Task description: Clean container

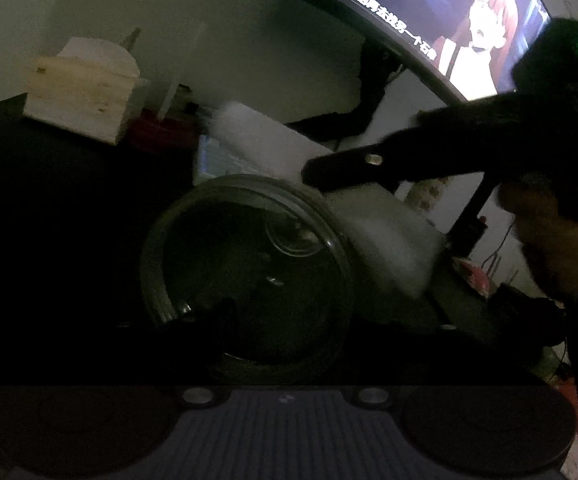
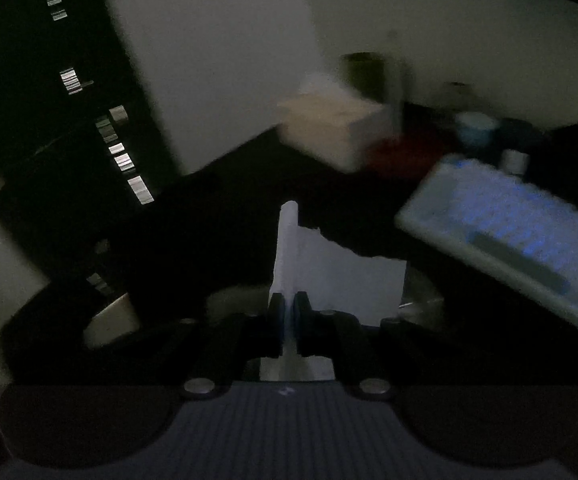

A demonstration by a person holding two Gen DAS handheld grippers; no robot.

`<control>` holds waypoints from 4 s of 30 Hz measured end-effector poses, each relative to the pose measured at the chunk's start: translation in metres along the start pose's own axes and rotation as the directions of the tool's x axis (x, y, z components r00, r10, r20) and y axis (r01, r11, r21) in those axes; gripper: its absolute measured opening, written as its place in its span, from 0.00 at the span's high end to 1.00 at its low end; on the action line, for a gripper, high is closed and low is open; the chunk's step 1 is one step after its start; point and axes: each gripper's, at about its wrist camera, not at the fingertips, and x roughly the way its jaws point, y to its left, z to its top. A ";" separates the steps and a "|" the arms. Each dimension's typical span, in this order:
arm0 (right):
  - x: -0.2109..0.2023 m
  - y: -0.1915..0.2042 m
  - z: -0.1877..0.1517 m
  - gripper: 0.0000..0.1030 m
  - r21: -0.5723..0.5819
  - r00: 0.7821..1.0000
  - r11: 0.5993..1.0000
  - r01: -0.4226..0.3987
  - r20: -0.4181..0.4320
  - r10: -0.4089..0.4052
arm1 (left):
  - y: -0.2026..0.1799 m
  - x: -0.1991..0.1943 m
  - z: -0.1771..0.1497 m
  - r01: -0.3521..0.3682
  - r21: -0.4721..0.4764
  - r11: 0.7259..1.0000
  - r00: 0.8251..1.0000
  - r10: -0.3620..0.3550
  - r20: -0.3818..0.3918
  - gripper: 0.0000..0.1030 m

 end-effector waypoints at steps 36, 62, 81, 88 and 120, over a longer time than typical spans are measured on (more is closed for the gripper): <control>-0.002 -0.005 -0.011 0.91 0.073 0.998 0.997 -0.006 0.060 0.001 | -0.013 -0.005 0.004 0.011 -0.028 1.000 1.000 -0.010 0.007 0.45; 0.004 0.005 -0.019 0.92 0.080 0.985 0.996 -0.048 0.167 0.034 | -0.042 -0.010 -0.005 0.004 -0.073 0.997 0.997 0.001 0.072 0.44; -0.006 0.000 -0.023 0.90 0.141 0.994 0.990 0.015 0.107 -0.030 | -0.038 -0.006 -0.009 0.386 -0.405 0.829 0.922 -0.356 0.151 0.86; -0.020 0.006 -0.041 0.90 0.126 0.995 0.992 -0.017 0.101 0.004 | -0.044 -0.010 0.006 0.385 -0.349 0.854 0.923 -0.356 0.147 0.76; 0.017 0.014 -0.005 0.91 0.066 0.993 0.995 -0.079 0.098 0.072 | -0.032 0.011 0.015 0.007 -0.073 0.997 0.998 -0.003 0.066 0.54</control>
